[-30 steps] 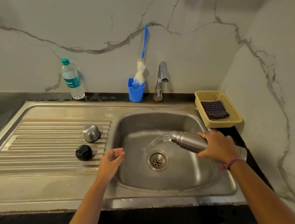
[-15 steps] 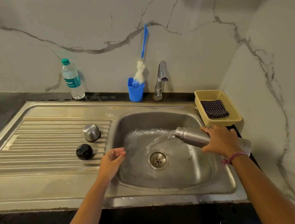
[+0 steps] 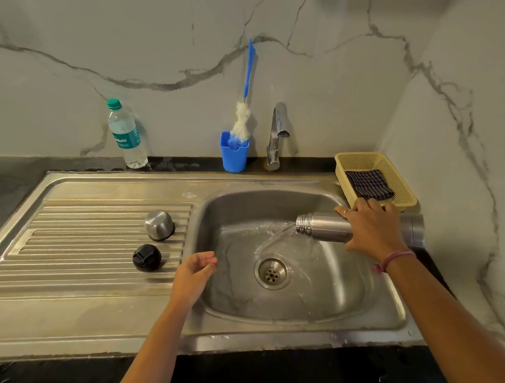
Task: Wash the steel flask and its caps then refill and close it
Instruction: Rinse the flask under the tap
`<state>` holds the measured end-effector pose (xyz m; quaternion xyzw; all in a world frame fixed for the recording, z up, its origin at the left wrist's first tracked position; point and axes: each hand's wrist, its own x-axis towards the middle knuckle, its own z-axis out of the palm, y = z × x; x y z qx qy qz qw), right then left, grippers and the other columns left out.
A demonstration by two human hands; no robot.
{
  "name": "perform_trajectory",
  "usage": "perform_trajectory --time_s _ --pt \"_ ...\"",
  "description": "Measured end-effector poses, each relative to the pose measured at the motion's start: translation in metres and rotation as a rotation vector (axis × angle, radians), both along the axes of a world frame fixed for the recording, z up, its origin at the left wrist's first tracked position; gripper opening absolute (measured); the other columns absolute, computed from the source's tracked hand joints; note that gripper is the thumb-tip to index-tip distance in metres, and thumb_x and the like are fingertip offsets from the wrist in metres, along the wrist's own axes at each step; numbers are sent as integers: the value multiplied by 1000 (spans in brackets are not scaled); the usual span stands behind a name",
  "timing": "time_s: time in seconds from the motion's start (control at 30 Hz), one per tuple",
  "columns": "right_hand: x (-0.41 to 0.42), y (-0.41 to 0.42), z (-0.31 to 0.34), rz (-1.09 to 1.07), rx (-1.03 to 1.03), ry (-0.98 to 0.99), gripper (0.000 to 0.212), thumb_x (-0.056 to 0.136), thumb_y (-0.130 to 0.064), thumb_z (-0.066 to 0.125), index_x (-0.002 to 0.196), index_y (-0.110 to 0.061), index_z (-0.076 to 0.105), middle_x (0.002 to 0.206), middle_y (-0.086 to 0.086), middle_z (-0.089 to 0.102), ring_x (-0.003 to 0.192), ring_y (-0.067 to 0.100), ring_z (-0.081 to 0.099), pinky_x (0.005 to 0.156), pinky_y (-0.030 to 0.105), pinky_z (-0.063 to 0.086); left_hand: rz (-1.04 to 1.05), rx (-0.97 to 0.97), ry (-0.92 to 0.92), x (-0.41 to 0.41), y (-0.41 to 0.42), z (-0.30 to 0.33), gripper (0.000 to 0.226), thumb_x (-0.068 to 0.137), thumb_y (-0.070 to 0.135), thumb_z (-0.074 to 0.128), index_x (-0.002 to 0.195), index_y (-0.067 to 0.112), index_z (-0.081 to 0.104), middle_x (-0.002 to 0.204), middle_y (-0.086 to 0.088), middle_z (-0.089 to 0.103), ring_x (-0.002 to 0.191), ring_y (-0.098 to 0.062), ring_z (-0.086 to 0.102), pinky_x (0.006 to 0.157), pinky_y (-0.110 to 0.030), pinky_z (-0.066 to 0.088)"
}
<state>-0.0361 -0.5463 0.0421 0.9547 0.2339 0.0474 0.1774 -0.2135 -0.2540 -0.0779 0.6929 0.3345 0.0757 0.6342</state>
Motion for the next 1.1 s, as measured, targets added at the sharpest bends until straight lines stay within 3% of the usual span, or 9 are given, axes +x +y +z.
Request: perform_trajectory --time_s 0.5,0.7,1.1 --pt "2 16 5 138 -88 -125 58 86 -32 63 139 -38 40 116 -1 51 105 19 47 84 35 34 6 -35 10 2 3 1 22 92 4 65 103 23 67 102 0 73 98 -13 66 90 -30 49" --pt "3 19 3 177 -82 -121 53 89 -25 59 138 -39 43 110 -1 51 102 20 48 83 35 34 0 -21 2 3 2 3 21 93 5 64 102 24 66 101 0 72 88 -10 63 76 -23 49" --pt "4 17 5 257 -106 -101 54 89 -25 60 139 -38 42 108 0 53 103 22 49 82 35 37 2 -26 -2 2 0 4 22 93 4 64 103 23 66 103 0 72 97 -10 65 87 -26 48"
